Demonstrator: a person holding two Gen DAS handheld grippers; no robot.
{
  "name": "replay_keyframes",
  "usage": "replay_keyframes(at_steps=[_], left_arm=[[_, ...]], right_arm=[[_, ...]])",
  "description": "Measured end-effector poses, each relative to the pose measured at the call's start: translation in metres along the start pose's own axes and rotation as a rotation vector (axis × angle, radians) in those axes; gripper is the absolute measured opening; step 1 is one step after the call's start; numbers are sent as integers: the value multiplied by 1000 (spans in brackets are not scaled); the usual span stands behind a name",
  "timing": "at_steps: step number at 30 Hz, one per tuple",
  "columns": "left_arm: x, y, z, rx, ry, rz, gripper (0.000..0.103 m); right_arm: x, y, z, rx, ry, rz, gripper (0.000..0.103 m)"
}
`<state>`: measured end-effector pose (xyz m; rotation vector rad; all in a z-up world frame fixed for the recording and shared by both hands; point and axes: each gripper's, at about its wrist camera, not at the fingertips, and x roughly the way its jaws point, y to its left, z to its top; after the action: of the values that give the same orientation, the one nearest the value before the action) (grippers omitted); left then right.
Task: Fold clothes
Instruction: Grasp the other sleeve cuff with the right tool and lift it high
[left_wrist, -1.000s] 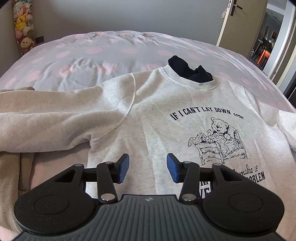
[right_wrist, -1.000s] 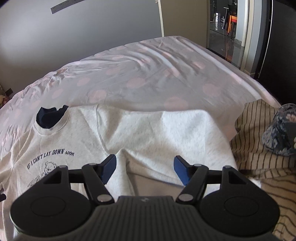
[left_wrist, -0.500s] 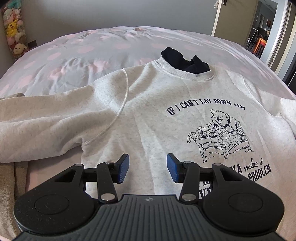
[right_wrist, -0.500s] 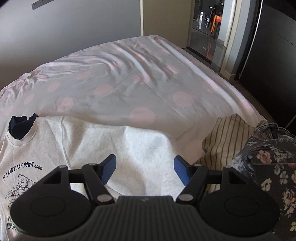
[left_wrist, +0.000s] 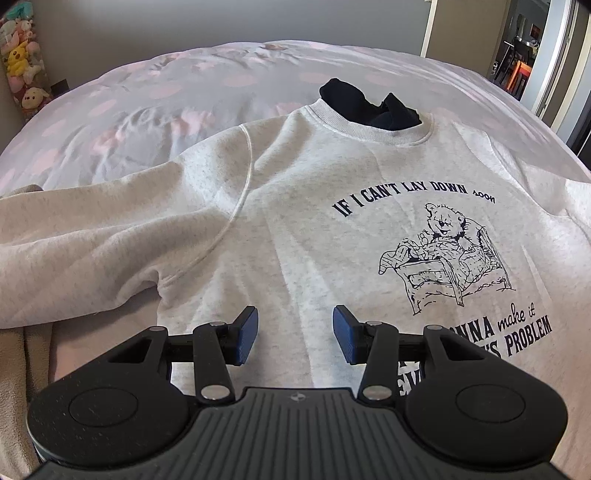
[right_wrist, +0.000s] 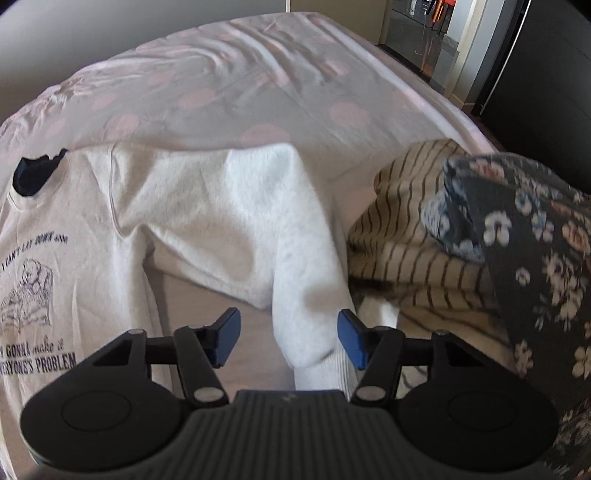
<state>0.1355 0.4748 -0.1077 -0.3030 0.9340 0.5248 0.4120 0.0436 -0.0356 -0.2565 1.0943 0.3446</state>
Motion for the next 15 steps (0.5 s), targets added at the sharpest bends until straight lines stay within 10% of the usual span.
replay_keyframes(at_steps=[7, 10, 15], left_arm=[[-3, -4, 0, 15, -4, 1, 43], [-5, -4, 0, 16, -13, -1, 43], [-5, -3, -3, 17, -9, 4, 43]], right_arm=[[22, -15, -33, -20, 68, -96, 55], [28, -17, -42, -28, 87, -121, 12], [-13, -4, -32, -101, -22, -139, 6]])
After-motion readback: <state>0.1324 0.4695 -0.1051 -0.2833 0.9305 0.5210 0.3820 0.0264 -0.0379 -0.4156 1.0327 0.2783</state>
